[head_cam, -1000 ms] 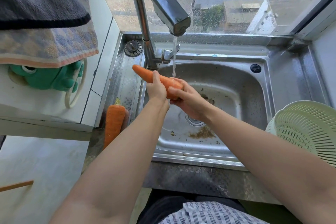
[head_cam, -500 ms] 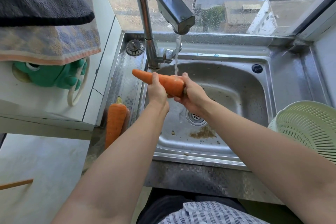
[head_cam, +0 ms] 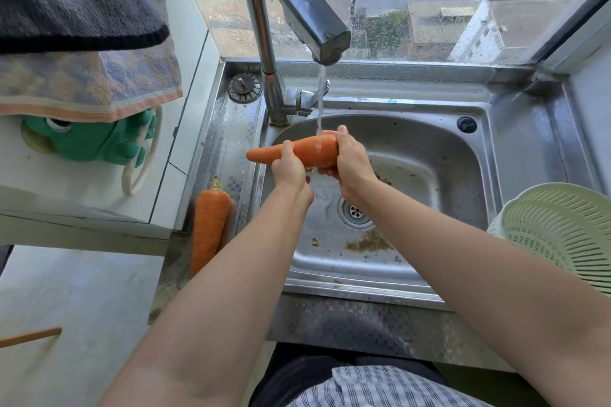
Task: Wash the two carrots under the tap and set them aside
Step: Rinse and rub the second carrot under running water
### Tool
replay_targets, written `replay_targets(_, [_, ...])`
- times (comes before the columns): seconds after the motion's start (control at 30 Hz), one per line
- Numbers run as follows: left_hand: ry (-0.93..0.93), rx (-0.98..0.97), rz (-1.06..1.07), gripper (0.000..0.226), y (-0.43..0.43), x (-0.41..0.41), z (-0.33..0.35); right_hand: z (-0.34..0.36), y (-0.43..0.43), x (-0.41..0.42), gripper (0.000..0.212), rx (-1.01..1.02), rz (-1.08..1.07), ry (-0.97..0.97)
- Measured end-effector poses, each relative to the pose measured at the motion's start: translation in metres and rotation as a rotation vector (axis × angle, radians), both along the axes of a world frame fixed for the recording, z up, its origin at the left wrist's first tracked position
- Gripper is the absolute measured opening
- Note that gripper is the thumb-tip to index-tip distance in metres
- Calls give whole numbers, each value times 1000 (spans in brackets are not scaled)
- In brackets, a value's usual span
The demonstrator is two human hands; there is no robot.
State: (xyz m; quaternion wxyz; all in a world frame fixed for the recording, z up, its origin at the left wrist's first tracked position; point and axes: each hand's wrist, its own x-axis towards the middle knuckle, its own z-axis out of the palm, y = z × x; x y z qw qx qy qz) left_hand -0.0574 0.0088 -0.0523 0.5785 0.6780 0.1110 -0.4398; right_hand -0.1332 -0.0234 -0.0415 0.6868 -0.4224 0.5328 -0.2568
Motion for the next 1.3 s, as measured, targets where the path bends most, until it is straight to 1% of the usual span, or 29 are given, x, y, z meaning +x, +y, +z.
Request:
replay_targets(0.07, [99, 3, 12, 25, -1, 8, -4, -3, 0, -7, 33, -96, 185, -75])
replay_targets(0.1, [156, 5, 6, 27, 0, 12, -5, -6, 0, -11, 30, -124, 265, -130])
replay_targets(0.17, [254, 20, -49, 41, 2, 16, -9, -14, -2, -15, 34, -201, 352, -173])
replay_targets(0.2, [273, 56, -124, 51, 5, 15, -10, -16, -3, -15, 34, -254, 361, -153])
replay_targets(0.23, [252, 120, -232, 59, 6, 15, -13, -18, -5, -16, 32, -304, 348, -122])
replay_targets(0.27, [209, 201, -358, 61, 8, 13, -13, -19, -6, -17, 28, -347, 322, -95])
replay_targets(0.3, [107, 293, -461, 59, 10, 12, -16, -21, -9, -18, 25, -367, 283, -75])
replay_targets(0.33, [-30, 361, -515, 57, 11, 13, -19, -23, -11, -20, 22, -360, 239, -63])
replay_targets(0.37, [-161, 369, -563, 54, 14, 13, -19, -25, -12, -20, 22, -332, 194, -54])
replay_targets(0.4, [-267, 287, -638, 46, 16, 11, -16, -25, -13, -20, 24, -291, 162, -44])
replay_targets(0.43, [-317, 152, -741, 33, 18, 9, -12, -25, -14, -18, 28, -244, 141, -29])
replay_targets(0.47, [-324, 56, -826, 21, 21, 5, -11, -23, -14, -15, 32, -197, 133, -9])
replay_targets(0.5, [-328, 8, -873, 18, 23, 0, -9, -22, -13, -11, 36, -154, 140, 10])
replay_targets(0.57, [-385, -8, -826, 35, 23, -3, -11, -18, -13, -8, 39, -85, 209, 25])
replay_targets(0.63, [-419, -12, -779, 51, 24, -1, -12, -18, -13, -11, 34, -40, 299, -61])
replay_targets(0.67, [-404, -20, -773, 52, 27, 1, -11, -19, -13, -15, 32, -13, 336, -132])
replay_targets(0.73, [-395, -14, -776, 44, 32, 6, -11, -21, -15, -20, 33, 45, 376, -248])
replay_targets(0.9, [-483, 34, -755, 41, 35, 16, -15, -23, -17, -21, 32, 162, 416, -388])
replay_targets(0.97, [-496, 58, -767, 38, 36, 16, -14, -22, -18, -20, 34, 195, 391, -360])
replay_targets(1.03, [-517, 69, -767, 38, 37, 15, -14, -23, -19, -18, 45, 225, 338, -327])
replay_targets(1.1, [-541, 84, -762, 39, 37, 14, -15, -24, -19, -17, 48, 239, 310, -330])
replay_targets(1.13, [-561, 100, -769, 41, 37, 14, -15, -23, -18, -17, 43, 237, 303, -324])
replay_targets(1.2, [-614, 149, -823, 46, 36, 13, -13, -21, -16, -16, 25, 199, 285, -258])
replay_targets(1.23, [-646, 177, -855, 48, 36, 13, -13, -19, -14, -14, 17, 157, 273, -195])
replay_targets(1.3, [-708, 223, -891, 48, 36, 11, -10, -15, -13, -6, 12, 57, 251, -25])
